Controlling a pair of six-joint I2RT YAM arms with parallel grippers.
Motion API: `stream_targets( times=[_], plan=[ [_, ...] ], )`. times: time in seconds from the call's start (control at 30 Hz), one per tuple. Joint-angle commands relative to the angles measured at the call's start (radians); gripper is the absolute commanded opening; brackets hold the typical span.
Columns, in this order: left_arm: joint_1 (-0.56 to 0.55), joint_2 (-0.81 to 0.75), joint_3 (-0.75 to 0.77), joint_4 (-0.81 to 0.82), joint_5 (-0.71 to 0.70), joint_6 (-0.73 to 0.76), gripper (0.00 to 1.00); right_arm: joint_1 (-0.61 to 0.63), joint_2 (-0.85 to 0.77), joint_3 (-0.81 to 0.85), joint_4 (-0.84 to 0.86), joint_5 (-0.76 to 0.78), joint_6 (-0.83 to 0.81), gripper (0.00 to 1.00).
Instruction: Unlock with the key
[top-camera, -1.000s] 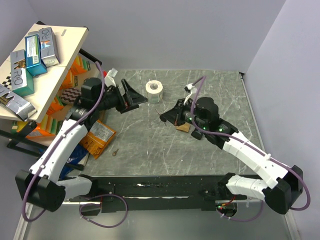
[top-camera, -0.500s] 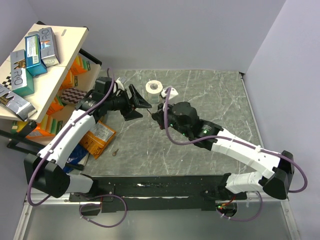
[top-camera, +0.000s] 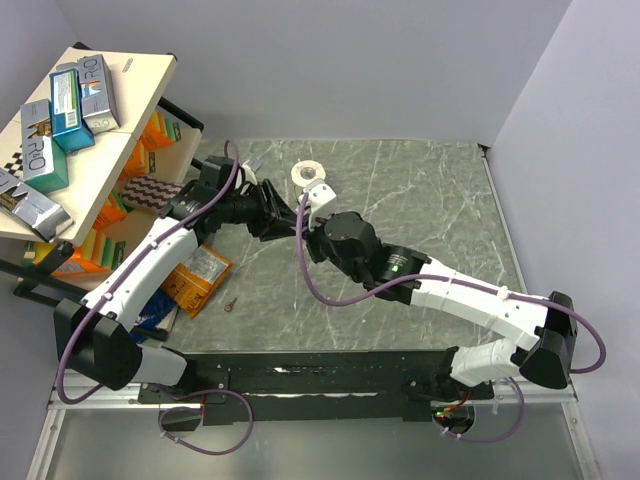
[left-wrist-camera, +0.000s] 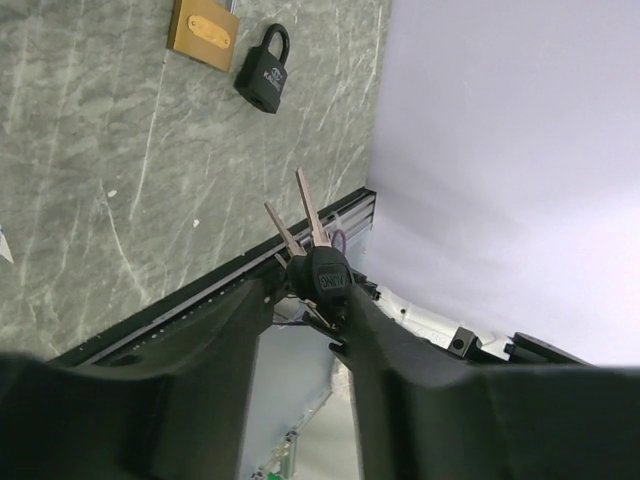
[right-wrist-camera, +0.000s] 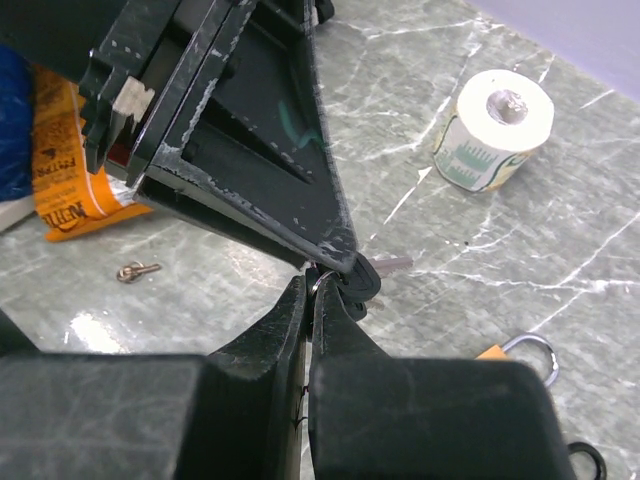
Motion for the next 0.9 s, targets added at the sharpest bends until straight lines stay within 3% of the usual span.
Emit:
stream_targets(
  times=[0.0,0.23,0.43,0.6,0.7,0.73,0.83,0.87],
  plan=[
    [-0.007,0.004,0.044,0.009,0.015,-0.01,0.39,0.017,0.004,0.04,0.041,0.052,-0.033,0.0],
    [-0.009,0.014,0.041,0.014,0.021,-0.01,0.24,0.029,0.017,0.038,0.049,0.07,-0.094,0.0],
    [-0.009,0.021,0.044,0.006,0.014,-0.001,0.01,0.053,0.017,0.046,0.041,0.073,-0.135,0.0],
    [-0.009,0.012,0.047,0.027,-0.018,0.011,0.01,0.053,0.017,0.037,0.012,0.077,-0.1,0.0],
    [-0.007,0.003,0.04,0.056,-0.038,0.032,0.01,0.043,-0.003,0.011,0.021,0.041,-0.051,0.21],
    [-0.007,-0.003,0.035,0.069,-0.043,0.042,0.01,0.024,-0.025,0.0,0.027,0.014,-0.043,0.33],
    [-0.007,-0.023,0.012,0.116,-0.049,0.072,0.01,-0.055,-0.063,-0.035,0.036,-0.086,0.071,0.55],
    [-0.005,-0.026,0.006,0.129,-0.058,0.088,0.01,-0.081,-0.077,-0.055,0.041,-0.121,0.099,0.57]
  ],
)
